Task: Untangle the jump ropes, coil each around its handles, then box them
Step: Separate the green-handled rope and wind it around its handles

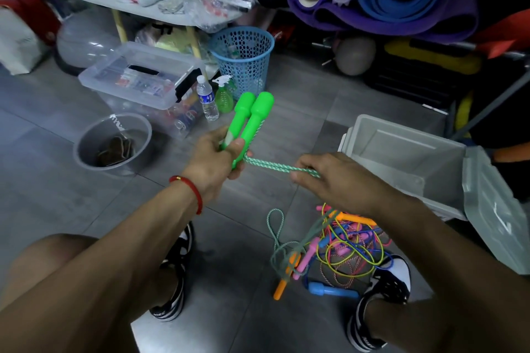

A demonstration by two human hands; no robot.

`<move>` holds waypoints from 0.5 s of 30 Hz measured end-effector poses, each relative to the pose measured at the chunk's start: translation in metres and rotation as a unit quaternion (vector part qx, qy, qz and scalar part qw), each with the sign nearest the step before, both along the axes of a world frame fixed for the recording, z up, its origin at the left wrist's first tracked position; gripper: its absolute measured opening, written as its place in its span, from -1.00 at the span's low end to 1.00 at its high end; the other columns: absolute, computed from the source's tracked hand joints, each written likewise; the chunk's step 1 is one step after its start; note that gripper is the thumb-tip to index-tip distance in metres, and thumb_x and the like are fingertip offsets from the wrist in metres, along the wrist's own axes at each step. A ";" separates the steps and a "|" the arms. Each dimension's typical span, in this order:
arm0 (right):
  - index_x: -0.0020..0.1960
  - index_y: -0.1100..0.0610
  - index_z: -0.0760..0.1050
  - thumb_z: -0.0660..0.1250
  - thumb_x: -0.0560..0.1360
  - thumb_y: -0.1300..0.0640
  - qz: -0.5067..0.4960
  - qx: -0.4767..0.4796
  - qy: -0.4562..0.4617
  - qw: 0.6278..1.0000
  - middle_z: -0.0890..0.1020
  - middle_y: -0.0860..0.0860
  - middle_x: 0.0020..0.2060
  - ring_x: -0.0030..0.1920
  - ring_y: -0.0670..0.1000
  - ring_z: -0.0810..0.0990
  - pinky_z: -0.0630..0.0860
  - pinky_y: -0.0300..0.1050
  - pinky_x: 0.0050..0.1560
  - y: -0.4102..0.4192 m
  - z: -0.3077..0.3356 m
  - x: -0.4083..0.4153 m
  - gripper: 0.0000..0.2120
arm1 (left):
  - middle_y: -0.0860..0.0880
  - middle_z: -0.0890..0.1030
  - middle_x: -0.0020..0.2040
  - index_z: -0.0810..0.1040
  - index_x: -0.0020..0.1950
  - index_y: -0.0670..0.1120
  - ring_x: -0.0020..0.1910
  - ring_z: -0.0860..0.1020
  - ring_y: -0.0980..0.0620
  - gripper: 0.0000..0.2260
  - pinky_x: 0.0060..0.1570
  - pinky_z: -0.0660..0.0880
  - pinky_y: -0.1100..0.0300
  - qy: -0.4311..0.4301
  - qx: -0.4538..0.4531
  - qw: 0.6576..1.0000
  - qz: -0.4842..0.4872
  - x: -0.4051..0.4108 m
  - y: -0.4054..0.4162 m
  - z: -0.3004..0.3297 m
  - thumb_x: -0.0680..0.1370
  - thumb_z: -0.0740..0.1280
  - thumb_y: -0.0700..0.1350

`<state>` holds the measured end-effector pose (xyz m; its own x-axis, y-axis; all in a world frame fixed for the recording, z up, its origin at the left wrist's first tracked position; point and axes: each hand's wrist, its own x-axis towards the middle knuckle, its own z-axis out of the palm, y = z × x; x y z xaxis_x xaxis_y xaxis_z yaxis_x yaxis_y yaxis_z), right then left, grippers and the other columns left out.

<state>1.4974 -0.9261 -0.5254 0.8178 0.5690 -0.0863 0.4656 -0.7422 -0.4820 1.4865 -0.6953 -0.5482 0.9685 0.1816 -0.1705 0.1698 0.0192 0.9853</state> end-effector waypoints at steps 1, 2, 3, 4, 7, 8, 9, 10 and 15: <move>0.08 -0.03 0.50 0.17 0.63 -0.18 0.008 -0.018 -0.027 0.999 0.52 -0.08 -0.22 -0.04 0.06 0.52 0.40 -0.07 -0.06 -0.004 0.002 -0.001 -0.74 | -0.15 0.56 -0.25 0.50 0.24 -0.19 -0.51 0.37 0.07 -0.82 -0.50 0.28 0.29 -0.001 0.039 0.999 0.003 0.002 0.004 -0.006 0.67 0.21 -0.29; 0.11 -0.05 0.49 0.15 0.63 -0.21 0.014 -0.038 -0.055 0.998 0.56 -0.06 -0.15 0.03 0.07 0.53 0.41 -0.05 -0.03 -0.007 0.005 -0.004 -0.72 | -0.12 0.56 -0.27 0.51 0.22 -0.14 -0.52 0.36 0.08 -0.82 -0.50 0.29 0.29 0.000 0.080 0.997 -0.001 0.004 0.008 -0.012 0.66 0.22 -0.30; 0.13 -0.06 0.46 0.14 0.62 -0.22 0.021 -0.062 -0.088 0.994 0.58 -0.05 -0.07 0.07 0.07 0.54 0.39 -0.06 -0.04 -0.011 0.007 -0.005 -0.72 | -0.10 0.56 -0.28 0.52 0.21 -0.10 -0.50 0.37 0.08 -0.81 -0.48 0.30 0.28 0.003 0.124 0.992 -0.013 0.006 0.012 -0.020 0.65 0.24 -0.30; 0.15 -0.07 0.44 0.15 0.62 -0.22 0.029 -0.078 -0.123 0.989 0.59 -0.06 -0.04 0.08 0.07 0.55 0.33 -0.08 -0.08 -0.015 0.010 -0.006 -0.73 | -0.08 0.56 -0.28 0.53 0.22 -0.07 -0.46 0.39 0.04 -0.79 -0.44 0.32 0.25 0.006 0.175 0.984 -0.033 0.008 0.017 -0.029 0.63 0.27 -0.29; 0.18 -0.11 0.37 0.17 0.60 -0.23 0.054 -0.081 -0.184 0.978 0.52 -0.13 -0.18 -0.01 0.09 0.60 0.22 -0.09 -0.15 -0.023 0.019 -0.008 -0.74 | -0.02 0.57 -0.22 0.56 0.26 -0.05 -0.28 0.53 -0.12 -0.75 -0.30 0.42 0.16 0.025 0.317 0.942 -0.107 0.006 0.023 -0.052 0.60 0.32 -0.23; 0.17 -0.13 0.36 0.15 0.59 -0.24 0.072 -0.083 -0.200 0.974 0.52 -0.15 -0.20 -0.05 0.08 0.61 0.25 -0.08 -0.17 -0.024 0.021 -0.008 -0.74 | -0.03 0.61 -0.14 0.55 0.28 -0.03 -0.14 0.61 -0.17 -0.73 -0.20 0.49 0.13 0.029 0.361 0.920 -0.151 0.001 0.021 -0.056 0.59 0.34 -0.20; 0.15 -0.13 0.35 0.11 0.59 -0.26 0.088 -0.094 -0.209 0.970 0.56 -0.16 -0.17 -0.05 0.05 0.62 0.29 -0.07 -0.19 -0.024 0.023 -0.008 -0.74 | -0.06 0.65 -0.05 0.55 0.30 0.00 -0.01 0.63 -0.17 -0.71 -0.08 0.53 0.11 0.030 0.403 0.892 -0.200 -0.005 0.016 -0.056 0.58 0.34 -0.18; 0.13 -0.14 0.34 0.06 0.59 -0.29 0.101 -0.103 -0.212 0.967 0.59 -0.15 -0.13 -0.04 0.03 0.61 0.35 -0.06 -0.19 -0.024 0.024 -0.007 -0.72 | -0.08 0.66 0.02 0.53 0.32 0.02 0.06 0.62 -0.14 -0.69 0.01 0.52 0.13 0.030 0.436 0.864 -0.249 -0.013 0.009 -0.053 0.58 0.33 -0.17; 0.03 -0.14 0.46 0.18 0.57 -0.27 0.083 -0.091 -0.147 0.981 0.57 -0.20 -0.12 0.02 -0.07 0.57 0.40 -0.08 -0.11 -0.034 0.019 0.009 -0.76 | -0.05 0.65 0.07 0.48 0.31 0.05 0.08 0.61 -0.07 -0.69 0.02 0.52 0.13 -0.027 0.430 0.793 -0.430 -0.051 -0.025 -0.032 0.59 0.29 -0.19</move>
<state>1.5067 -0.9598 -0.5062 0.7199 0.6935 0.0276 0.6866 -0.7058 -0.1743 1.4351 -0.7203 -0.5800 0.7985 -0.5239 -0.2965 -0.2871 -0.7643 0.5775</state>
